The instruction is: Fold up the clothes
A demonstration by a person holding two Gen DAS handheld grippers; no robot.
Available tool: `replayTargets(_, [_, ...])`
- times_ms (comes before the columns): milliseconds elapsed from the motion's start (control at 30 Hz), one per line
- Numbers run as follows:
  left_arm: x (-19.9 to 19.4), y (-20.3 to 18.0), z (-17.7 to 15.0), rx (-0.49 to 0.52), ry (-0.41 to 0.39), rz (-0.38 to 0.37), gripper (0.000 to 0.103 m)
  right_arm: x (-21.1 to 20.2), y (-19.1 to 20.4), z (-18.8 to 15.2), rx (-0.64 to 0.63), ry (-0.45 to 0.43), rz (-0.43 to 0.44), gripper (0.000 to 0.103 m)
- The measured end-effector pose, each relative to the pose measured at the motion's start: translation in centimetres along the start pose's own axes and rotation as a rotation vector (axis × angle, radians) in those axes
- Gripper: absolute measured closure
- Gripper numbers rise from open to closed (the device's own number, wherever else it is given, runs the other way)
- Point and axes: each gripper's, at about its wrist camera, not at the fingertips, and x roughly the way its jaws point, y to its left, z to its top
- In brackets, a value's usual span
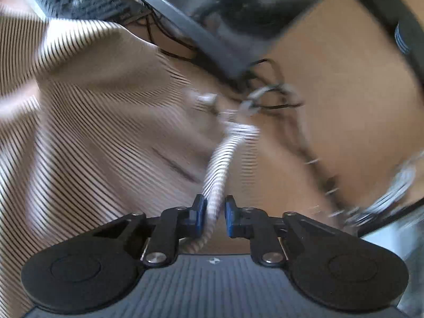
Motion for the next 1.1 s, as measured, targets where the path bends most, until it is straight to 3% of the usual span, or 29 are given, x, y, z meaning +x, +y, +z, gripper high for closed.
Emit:
replayTargets(133, [-1.0,-0.5,0.5,0.045,-0.039,0.081,0.006,1.8,-6.8,-3.9,0.025,0.066,-0.166,0.092])
replayTargets(267, [0.5,-4.0,1.2,0.178,-0.050,0.097,0.006,3.8,-11.5,-5.9,0.224,0.130,-0.119,0.092])
replayTargets(467, [7.3,-10.5,1.2,0.484,-0.057,0.236,0.008,5.7,-10.0,-8.8,0.182,0.161,-0.127,0.092])
replayTargets(600, [12.9,-12.8,0.8,0.663,-0.062,0.362,0.026,5.1,-10.0,-9.0,0.209,0.113,-0.134,0.092])
replayTargets(667, [14.8,-13.0,0.8,0.700,-0.052,0.390,0.026,2.8,-10.6,-8.6,0.291,0.055,-0.103,0.085])
replayTargets(733, [16.4,-13.0,0.9,0.730,-0.047,0.408,0.027,0.9,-11.1,-8.6,0.399,-0.016,-0.005,0.063])
replayTargets(800, [17.3,-13.0,0.8,0.760,-0.039,0.415,0.035,-0.9,-11.6,-8.6,0.507,-0.087,0.102,0.054])
replayTargets(867, [18.2,-13.2,0.6,0.789,-0.028,0.421,0.052,-1.0,-10.8,-8.3,0.569,-0.106,0.267,0.054])
replayTargets(933, [18.8,-13.1,0.6,0.818,-0.030,0.440,0.079,-0.2,-9.0,-7.7,0.585,-0.090,0.389,0.054])
replayTargets(1000, [18.9,-12.7,1.1,0.828,-0.047,0.473,0.092,1.1,-6.6,-7.1,0.525,-0.035,0.419,0.054])
replayTargets(1100, [18.9,-11.9,2.1,0.827,-0.080,0.528,0.092,1.7,-4.6,-7.8,0.483,0.025,0.391,0.053])
